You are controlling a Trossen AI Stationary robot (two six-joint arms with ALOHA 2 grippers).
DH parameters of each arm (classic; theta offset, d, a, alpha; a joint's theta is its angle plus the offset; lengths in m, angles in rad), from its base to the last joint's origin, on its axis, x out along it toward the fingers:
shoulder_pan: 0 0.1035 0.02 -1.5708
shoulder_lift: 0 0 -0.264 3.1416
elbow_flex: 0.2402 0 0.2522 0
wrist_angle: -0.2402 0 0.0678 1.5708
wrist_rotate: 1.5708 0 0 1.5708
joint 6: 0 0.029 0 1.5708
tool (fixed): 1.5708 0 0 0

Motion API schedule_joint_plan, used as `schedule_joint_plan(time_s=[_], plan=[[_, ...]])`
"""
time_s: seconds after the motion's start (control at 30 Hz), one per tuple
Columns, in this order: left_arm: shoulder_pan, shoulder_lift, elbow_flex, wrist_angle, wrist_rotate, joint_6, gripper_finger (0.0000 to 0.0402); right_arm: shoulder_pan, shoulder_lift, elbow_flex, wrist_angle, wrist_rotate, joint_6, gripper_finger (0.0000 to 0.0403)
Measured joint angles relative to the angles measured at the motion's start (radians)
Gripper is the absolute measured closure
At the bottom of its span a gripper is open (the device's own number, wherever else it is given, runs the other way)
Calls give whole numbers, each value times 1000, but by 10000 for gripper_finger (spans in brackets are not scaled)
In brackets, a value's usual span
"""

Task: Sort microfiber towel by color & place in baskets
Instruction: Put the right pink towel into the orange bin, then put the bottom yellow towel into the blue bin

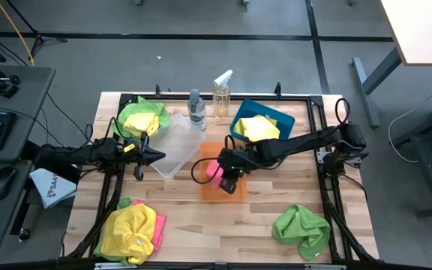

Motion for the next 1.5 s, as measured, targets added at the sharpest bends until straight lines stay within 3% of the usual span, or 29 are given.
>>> schedule_joint_plan(time_s=[0.17,0.27,0.53,0.67,0.8,0.9,1.0,1.2,1.3,1.5], plan=[[0,0,0,0,0,0,401,0,0,130,-132,2,-99,199],[0,0,0,0,0,0,401,0,-2,231,-228,11,-114,165],[0,0,0,3,-33,10,401,75,-13,390,-526,69,-39,147],[0,0,0,52,-97,-27,401,183,-72,339,-637,186,93,147],[0,0,0,236,-91,-275,401,301,-155,219,-672,261,340,147],[0,3,0,377,-180,-426,401,383,-217,118,-657,287,559,146],[0,31,11,467,-228,-479,401,457,-257,26,-608,316,732,146],[-13,240,170,343,-43,-554,387,511,-273,-62,-571,340,856,146],[-29,391,310,166,92,-580,362,495,-273,-65,-570,339,849,146],[-114,674,567,-302,470,-688,289,460,-273,-59,-563,343,774,146]])
